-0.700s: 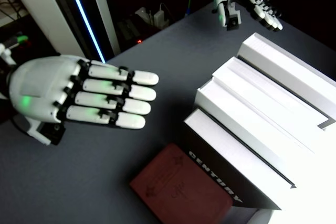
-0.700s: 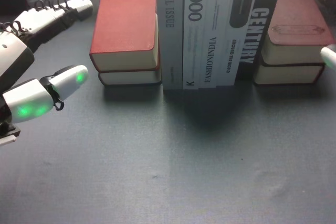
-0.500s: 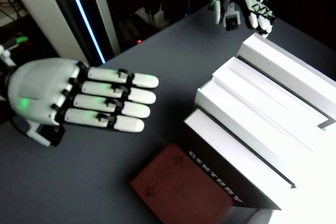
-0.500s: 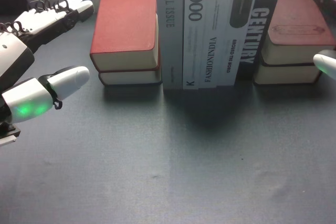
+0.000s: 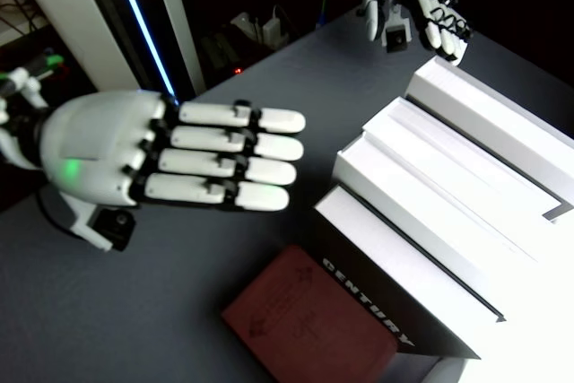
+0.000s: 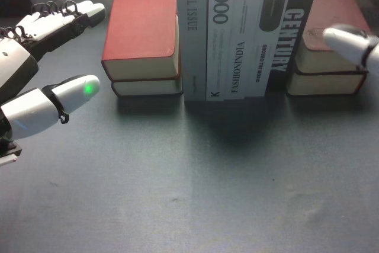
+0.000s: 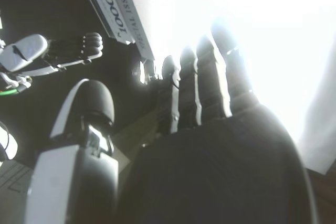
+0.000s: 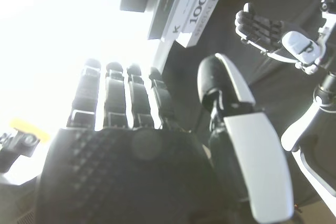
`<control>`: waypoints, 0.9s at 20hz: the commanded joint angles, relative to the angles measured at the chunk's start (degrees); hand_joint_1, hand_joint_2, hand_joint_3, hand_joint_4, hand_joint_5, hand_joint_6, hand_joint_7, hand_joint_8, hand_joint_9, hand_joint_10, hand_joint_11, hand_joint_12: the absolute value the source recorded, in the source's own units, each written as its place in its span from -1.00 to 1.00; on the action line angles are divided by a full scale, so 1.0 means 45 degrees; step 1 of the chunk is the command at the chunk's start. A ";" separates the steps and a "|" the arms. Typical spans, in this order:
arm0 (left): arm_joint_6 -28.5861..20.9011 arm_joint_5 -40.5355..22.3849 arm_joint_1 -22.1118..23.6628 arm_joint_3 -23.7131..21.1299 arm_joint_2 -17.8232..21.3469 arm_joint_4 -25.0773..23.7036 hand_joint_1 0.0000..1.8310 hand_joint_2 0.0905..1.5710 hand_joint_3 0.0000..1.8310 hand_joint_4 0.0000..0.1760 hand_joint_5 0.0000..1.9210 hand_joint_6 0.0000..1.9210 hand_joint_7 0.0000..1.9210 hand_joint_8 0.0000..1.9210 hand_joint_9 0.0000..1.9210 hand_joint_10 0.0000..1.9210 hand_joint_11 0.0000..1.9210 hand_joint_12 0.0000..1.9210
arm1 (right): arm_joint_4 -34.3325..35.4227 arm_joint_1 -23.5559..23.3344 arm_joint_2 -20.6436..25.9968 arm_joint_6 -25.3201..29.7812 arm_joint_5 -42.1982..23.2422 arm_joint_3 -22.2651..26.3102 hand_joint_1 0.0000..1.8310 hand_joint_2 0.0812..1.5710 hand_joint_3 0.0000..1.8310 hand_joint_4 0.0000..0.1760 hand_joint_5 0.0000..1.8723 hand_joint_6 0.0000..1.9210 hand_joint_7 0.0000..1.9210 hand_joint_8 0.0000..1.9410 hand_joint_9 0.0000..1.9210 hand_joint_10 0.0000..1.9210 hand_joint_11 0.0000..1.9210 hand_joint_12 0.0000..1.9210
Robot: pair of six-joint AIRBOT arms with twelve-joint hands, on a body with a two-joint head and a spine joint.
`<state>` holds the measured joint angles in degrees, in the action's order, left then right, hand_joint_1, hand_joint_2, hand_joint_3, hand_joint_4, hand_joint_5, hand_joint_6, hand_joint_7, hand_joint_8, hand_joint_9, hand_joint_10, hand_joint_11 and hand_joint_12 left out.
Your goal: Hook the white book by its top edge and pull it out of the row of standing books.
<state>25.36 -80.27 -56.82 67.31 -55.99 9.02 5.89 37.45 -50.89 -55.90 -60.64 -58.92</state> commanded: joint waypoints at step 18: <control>-0.0188 -0.1566 -0.0193 0.0151 -0.0044 0.0357 -0.52 0.80 -1.00 -1.00 -0.73 -1.00 -0.83 -1.00 -0.86 -0.99 -1.00 -0.14 | 0.0211 -0.1829 -0.0944 -0.0492 0.0421 -0.1030 -0.23 0.78 -1.00 0.66 -0.47 0.76 -0.77 -0.98 -1.00 -1.00 -1.00 1.00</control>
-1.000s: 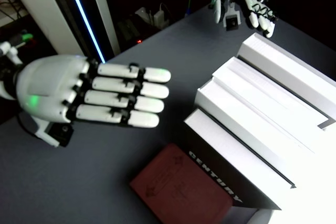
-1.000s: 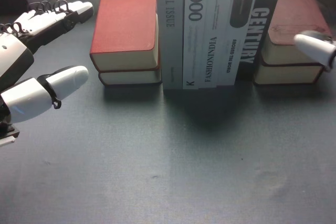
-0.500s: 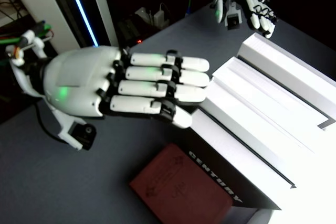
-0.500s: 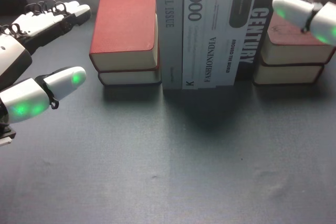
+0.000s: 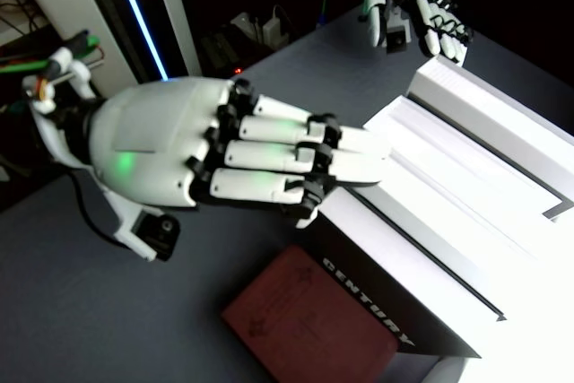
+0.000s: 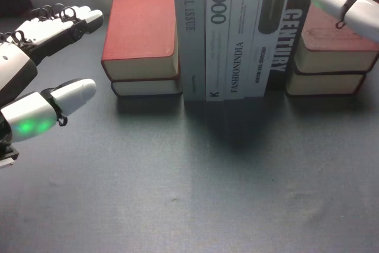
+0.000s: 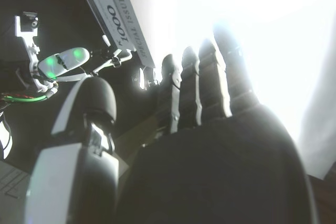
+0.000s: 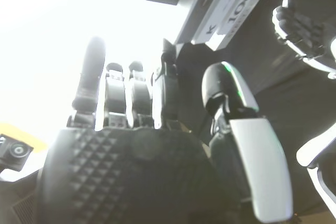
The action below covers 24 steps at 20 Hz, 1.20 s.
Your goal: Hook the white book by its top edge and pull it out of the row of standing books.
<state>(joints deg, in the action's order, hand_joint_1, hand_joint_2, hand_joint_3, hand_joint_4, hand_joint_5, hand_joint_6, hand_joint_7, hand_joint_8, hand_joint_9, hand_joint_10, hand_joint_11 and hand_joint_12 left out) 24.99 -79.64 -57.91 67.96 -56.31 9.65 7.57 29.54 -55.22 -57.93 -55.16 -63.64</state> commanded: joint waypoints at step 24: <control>-0.0102 -0.2292 -0.0389 -0.0244 0.0184 0.0776 -0.59 0.83 -1.00 -1.00 -0.73 -1.00 -0.79 -1.00 -0.79 -1.00 -1.00 -0.08 | -0.1502 0.6272 0.0474 0.4324 -0.4201 0.2113 -0.59 0.87 -1.00 -1.00 -0.34 -0.36 -0.28 -0.90 -0.46 -0.46 -0.90 0.67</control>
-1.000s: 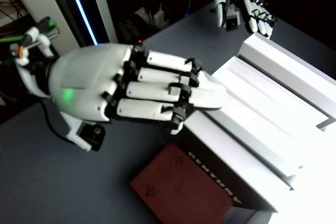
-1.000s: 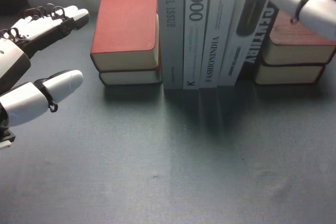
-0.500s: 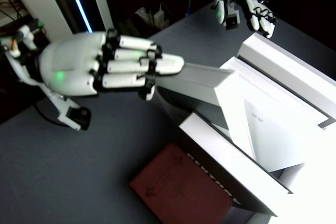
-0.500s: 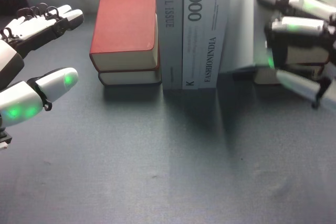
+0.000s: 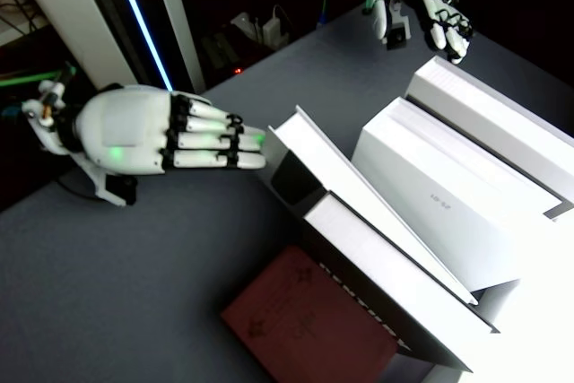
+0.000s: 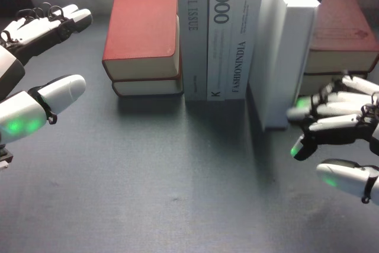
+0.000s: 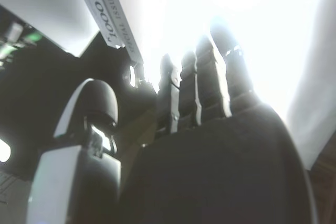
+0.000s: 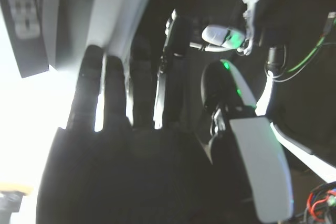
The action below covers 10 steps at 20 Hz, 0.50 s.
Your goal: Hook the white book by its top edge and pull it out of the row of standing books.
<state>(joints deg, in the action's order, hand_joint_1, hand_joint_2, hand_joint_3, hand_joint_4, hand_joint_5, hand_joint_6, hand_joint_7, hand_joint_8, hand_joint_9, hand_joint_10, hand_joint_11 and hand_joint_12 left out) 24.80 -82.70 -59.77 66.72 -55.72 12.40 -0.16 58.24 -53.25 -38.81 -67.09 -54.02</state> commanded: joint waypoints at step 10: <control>-0.0060 -0.1733 -0.0072 -0.0013 0.0053 0.0279 -0.49 0.82 -1.00 -1.00 -0.74 -1.00 -0.78 -1.00 -0.78 -1.00 -1.00 -0.09 | 0.1317 0.0576 0.0711 -0.0120 -0.3768 0.0437 -0.90 1.00 -0.95 -1.00 -0.88 -0.26 -0.55 -0.47 -0.63 0.04 -0.87 0.84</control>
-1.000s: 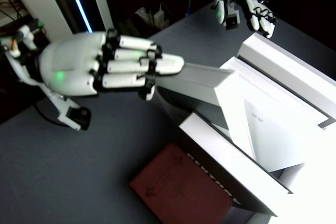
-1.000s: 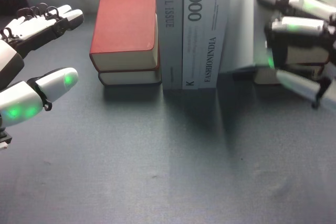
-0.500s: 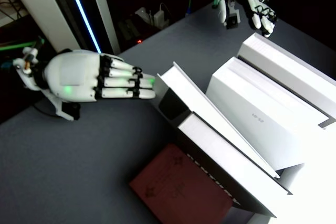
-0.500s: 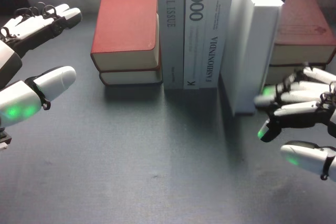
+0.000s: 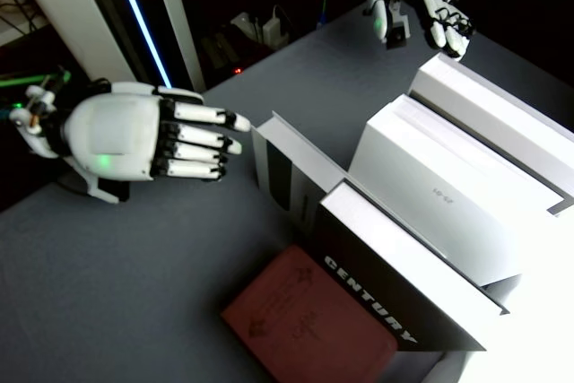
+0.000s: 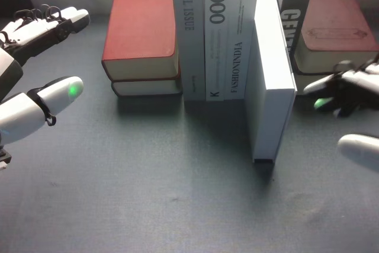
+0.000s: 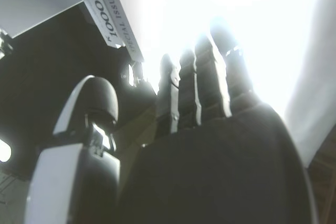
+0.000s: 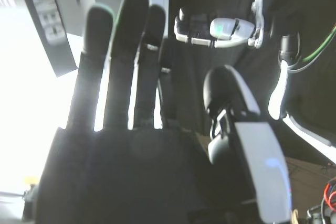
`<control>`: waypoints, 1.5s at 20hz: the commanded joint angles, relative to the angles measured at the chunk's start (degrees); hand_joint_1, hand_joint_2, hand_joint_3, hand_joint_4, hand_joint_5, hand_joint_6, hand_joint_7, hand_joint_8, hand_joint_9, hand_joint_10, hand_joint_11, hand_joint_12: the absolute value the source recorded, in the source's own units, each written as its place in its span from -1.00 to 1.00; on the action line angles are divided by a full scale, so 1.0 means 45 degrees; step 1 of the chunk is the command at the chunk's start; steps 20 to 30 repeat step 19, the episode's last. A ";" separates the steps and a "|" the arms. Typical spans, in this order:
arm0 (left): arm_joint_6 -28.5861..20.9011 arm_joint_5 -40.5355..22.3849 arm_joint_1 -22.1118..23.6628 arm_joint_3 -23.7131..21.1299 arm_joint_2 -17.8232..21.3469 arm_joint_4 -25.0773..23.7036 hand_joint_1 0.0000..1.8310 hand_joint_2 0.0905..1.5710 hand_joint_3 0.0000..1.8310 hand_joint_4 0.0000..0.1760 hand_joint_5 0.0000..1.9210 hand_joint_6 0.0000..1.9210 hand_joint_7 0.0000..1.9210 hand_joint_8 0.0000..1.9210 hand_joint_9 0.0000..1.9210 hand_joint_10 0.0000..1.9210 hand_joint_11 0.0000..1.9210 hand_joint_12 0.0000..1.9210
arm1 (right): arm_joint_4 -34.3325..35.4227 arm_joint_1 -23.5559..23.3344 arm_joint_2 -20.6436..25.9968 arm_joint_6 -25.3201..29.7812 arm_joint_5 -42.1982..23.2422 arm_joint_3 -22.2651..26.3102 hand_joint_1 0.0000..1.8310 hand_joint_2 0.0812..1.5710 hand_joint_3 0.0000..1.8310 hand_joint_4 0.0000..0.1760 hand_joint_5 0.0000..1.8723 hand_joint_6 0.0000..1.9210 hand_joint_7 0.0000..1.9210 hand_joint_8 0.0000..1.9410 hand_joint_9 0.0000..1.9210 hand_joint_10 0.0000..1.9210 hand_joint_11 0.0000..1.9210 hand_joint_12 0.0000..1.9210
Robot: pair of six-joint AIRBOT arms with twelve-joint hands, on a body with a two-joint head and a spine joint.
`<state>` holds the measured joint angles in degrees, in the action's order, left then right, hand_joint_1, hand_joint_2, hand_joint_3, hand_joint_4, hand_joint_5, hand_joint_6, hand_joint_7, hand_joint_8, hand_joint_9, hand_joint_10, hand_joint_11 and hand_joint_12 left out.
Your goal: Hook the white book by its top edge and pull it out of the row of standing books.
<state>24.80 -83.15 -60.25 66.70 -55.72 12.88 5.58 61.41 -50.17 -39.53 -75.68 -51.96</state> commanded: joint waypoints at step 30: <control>0.0229 -0.3136 0.0054 -0.0261 0.0268 0.0131 -0.35 0.84 -1.00 -0.40 -1.00 -1.00 -1.00 -1.00 -1.00 -1.00 -1.00 -1.00 | 0.2650 0.1313 0.1987 -0.0957 -0.5621 0.0336 -0.88 0.86 -1.00 -0.70 -1.00 -1.00 -1.00 -1.00 -0.98 -0.98 -1.00 -1.00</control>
